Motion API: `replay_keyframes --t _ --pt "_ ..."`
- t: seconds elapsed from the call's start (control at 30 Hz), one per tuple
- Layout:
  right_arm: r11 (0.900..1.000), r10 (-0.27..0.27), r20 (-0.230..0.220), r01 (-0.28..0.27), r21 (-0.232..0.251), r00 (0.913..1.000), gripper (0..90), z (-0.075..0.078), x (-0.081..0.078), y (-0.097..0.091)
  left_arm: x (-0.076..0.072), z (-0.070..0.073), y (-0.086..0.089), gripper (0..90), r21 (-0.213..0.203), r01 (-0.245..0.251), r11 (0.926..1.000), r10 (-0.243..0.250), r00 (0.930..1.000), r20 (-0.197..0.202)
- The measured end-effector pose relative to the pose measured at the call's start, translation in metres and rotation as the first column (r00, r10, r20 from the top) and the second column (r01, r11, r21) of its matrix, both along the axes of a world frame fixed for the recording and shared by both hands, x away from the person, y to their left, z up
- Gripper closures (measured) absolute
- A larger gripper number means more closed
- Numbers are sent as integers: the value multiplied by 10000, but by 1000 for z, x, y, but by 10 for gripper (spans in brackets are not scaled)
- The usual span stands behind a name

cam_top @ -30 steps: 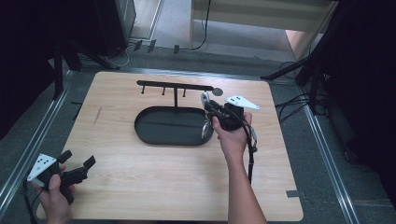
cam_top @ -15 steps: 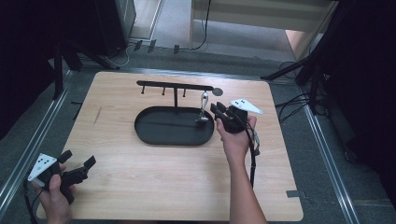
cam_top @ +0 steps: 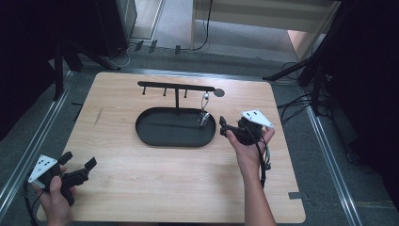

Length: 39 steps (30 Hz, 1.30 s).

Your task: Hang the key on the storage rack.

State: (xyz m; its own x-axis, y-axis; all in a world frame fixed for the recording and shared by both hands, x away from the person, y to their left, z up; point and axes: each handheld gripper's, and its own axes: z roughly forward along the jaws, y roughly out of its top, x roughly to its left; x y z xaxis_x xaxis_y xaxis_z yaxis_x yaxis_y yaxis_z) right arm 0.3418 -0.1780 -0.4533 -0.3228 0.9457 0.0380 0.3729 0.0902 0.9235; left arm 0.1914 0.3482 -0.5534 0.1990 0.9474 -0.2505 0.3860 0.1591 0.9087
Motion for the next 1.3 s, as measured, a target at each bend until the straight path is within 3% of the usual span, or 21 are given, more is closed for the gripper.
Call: replay_keyframes --t 0.13,0.43,0.87,1.3 --pt "9998 160 47 -161 107 9999 0 -2 -9 -10 0 0 0 0 7 6 10000 -6 10000 10" --pt "9996 -213 127 210 207 9997 0 -11 -26 -33 0 0 0 0 8 8 10000 -8 10000 15" --pt "9961 -782 -64 784 398 9969 0 -37 -54 -75 0 0 0 0 23 -4 10000 4 10000 17" --pt "9853 -1638 -574 1661 390 9848 0 -68 -81 -123 0 0 -1 0 28 33 10000 -33 10000 0"
